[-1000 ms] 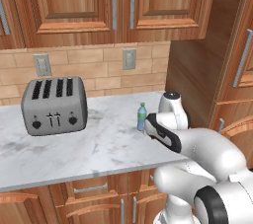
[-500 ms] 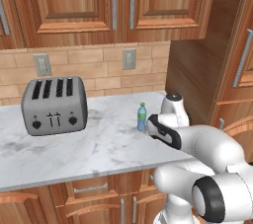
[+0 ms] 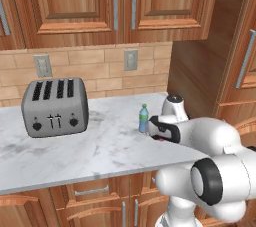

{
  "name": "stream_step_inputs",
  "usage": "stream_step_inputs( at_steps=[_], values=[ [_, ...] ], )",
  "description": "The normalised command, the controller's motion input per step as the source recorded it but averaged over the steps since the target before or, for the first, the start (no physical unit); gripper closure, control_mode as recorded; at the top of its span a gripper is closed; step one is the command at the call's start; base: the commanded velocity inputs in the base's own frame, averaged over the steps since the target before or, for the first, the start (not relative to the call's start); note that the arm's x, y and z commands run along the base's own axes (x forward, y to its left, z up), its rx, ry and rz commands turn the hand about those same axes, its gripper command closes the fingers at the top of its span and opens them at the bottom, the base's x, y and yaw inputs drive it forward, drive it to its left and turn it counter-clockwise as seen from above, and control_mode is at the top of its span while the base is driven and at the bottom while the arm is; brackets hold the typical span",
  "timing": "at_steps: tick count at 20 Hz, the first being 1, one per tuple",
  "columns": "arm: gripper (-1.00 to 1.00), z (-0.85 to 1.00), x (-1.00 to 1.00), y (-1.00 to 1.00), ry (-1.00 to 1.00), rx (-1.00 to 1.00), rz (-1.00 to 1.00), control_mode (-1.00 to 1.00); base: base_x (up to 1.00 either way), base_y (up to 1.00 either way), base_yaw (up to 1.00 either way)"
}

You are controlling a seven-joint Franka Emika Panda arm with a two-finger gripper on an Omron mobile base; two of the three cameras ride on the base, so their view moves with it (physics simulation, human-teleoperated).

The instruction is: Place the microwavable item in the microwave. Then, close the microwave door and press the start button.

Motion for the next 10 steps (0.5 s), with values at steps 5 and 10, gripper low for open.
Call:
stream_step_inputs(
  at_steps=[5,10],
  values=[
    [-1.00,-0.11,0.13,0.00,0.00,0.00,0.00,-1.00,0.00,0.00,0.00],
    [-1.00,-0.15,0.09,0.00,0.00,0.00,0.00,-1.00,0.00,0.00,0.00]
  ],
)
